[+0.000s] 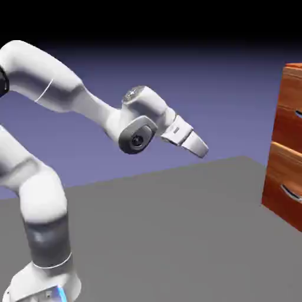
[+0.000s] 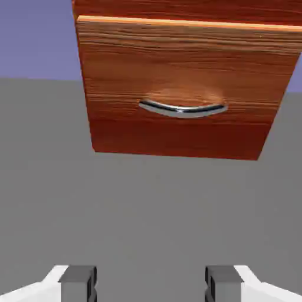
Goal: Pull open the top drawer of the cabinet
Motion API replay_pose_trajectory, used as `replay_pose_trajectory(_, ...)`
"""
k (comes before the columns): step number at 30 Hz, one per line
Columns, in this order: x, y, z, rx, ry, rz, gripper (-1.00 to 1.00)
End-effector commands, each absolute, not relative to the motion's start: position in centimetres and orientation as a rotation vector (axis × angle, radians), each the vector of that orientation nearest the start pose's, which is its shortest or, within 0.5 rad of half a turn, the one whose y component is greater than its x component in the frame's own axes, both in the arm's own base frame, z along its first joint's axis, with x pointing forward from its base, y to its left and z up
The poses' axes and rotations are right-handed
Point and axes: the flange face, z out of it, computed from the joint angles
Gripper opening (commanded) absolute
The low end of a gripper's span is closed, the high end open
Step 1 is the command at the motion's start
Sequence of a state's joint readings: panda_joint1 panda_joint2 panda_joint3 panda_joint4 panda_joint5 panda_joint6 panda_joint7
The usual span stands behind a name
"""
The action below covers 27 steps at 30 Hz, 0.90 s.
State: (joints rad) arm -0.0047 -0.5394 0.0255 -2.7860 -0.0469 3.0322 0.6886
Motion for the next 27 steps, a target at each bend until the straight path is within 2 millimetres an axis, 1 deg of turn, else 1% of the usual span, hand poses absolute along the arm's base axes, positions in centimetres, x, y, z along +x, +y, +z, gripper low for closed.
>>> replay_pose_trajectory(1,40.4,1.8,45.6,-2.649,0.722,-1.088,0.00)
replay_pose_trajectory(5,43.0,4.3,44.6,-2.894,0.257,-1.132,0.00)
replay_pose_trajectory(8,44.8,6.3,43.6,-3.021,-0.133,-1.132,0.00)
replay_pose_trajectory(11,46.4,8.2,42.3,-3.087,-0.547,-1.107,0.00)
replay_pose_trajectory(14,47.9,10.0,40.9,-3.087,-0.973,-1.065,0.00)
replay_pose_trajectory(17,49.3,11.8,39.5,-3.018,-1.399,-1.010,0.00)
replay_pose_trajectory(20,50.5,13.5,38.2,-2.883,-1.809,-0.951,0.00)
replay_pose_trajectory(23,51.6,15.1,36.9,-2.688,-2.192,-0.893,0.00)
replay_pose_trajectory(27,53.0,17.0,35.5,-2.352,-2.649,-0.829,0.00)
